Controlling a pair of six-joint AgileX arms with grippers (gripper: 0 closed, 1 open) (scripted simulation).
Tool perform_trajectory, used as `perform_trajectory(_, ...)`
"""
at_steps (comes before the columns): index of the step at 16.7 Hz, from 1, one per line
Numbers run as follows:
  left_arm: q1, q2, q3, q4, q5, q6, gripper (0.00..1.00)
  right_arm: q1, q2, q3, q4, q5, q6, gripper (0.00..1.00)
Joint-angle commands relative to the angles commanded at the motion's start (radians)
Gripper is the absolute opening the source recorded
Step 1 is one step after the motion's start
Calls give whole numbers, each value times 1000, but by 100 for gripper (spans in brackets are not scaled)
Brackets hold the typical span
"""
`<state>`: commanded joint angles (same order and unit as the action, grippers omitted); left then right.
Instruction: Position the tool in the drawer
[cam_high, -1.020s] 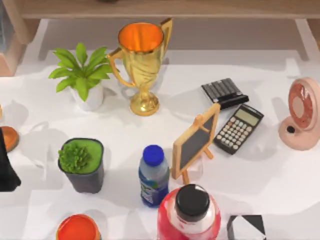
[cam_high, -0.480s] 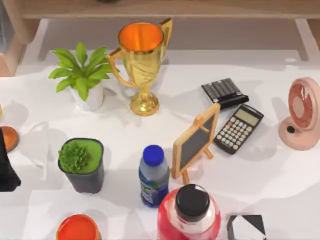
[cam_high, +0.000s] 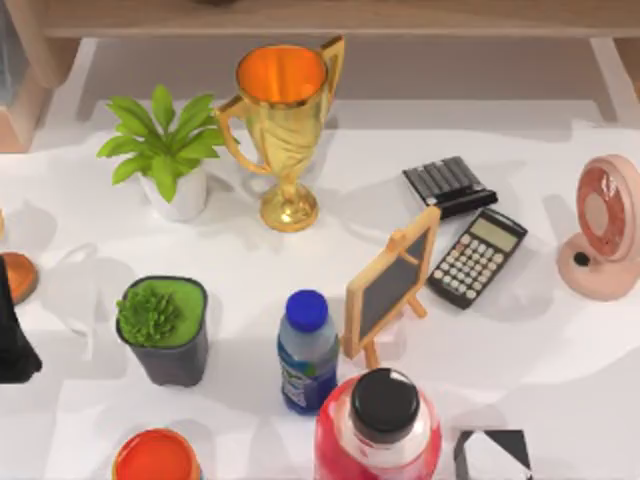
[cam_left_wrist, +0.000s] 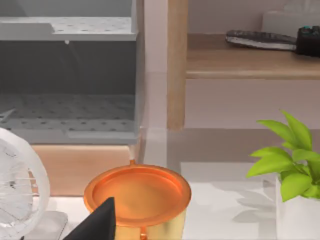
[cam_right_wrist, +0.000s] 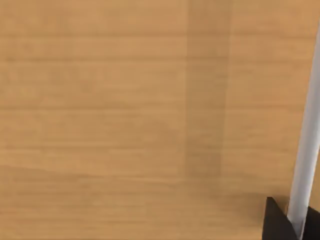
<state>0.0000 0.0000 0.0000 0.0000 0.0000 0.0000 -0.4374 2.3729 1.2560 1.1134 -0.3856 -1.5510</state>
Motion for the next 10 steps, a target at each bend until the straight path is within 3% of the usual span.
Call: perform_trajectory(10, 0, 0, 0, 0, 0, 0, 100, 0, 0, 0, 0, 0, 0, 83)
